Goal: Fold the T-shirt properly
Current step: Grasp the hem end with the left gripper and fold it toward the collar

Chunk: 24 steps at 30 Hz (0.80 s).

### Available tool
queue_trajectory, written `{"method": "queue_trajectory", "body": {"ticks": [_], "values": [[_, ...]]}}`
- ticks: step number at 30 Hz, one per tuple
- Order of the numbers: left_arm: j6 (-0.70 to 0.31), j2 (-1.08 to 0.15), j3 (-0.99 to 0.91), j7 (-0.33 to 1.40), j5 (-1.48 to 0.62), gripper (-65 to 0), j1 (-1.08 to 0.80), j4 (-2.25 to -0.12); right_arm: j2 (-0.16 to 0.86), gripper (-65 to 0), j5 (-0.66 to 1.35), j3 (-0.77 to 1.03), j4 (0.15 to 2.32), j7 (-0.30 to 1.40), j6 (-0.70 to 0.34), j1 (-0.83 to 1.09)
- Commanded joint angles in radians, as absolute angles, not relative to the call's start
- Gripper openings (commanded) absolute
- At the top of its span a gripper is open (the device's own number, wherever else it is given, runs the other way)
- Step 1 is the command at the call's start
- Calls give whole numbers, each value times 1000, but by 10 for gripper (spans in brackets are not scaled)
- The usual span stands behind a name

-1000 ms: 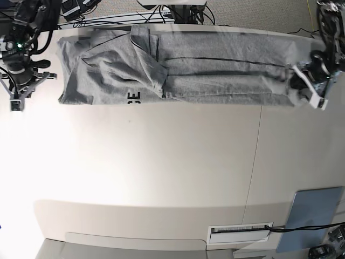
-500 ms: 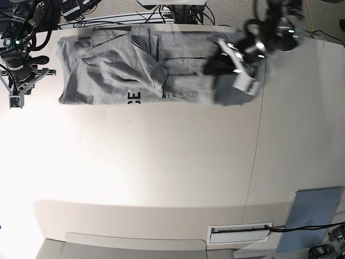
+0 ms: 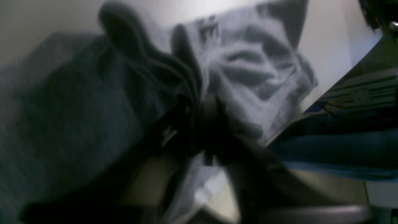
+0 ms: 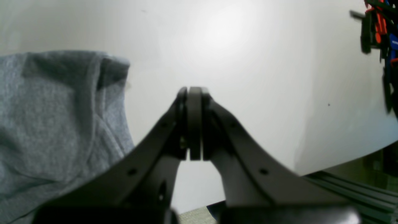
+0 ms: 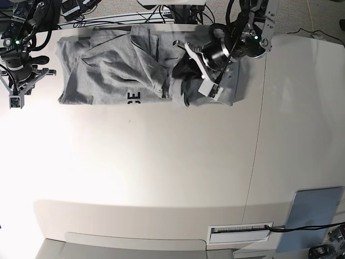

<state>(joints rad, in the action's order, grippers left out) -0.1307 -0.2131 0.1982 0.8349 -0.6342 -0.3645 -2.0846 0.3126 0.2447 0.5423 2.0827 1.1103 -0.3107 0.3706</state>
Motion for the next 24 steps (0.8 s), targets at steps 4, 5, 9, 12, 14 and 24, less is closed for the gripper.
{"method": "queue_trajectory", "body": {"ticks": [4,5,9,12,14,24], "values": [[-244,-210,200,843,-750,-293,-329,-2104,329,-650,247,550,2100,1088,-306,366],[-274,-210,200,857,-775,-293,-326,-2104,329,-650,247,550,2100,1088,-306,366],[-316,-211,187,915,-785,-293,-324,-2104,330,-650,246,550,2100,1089,-306,366],[-316,-219,143,994,-747,-293,-327,-2104,330,-650,246,550,2100,1088,-306,366],[-311,-219,102,996,-673,-293,-343,-2104,329,-650,247,550,2100,1089,-306,366],[-334,-215,69,978,-663,-293,-408,-1950,329,-650,246,550,2100,1092,-306,366]]}}
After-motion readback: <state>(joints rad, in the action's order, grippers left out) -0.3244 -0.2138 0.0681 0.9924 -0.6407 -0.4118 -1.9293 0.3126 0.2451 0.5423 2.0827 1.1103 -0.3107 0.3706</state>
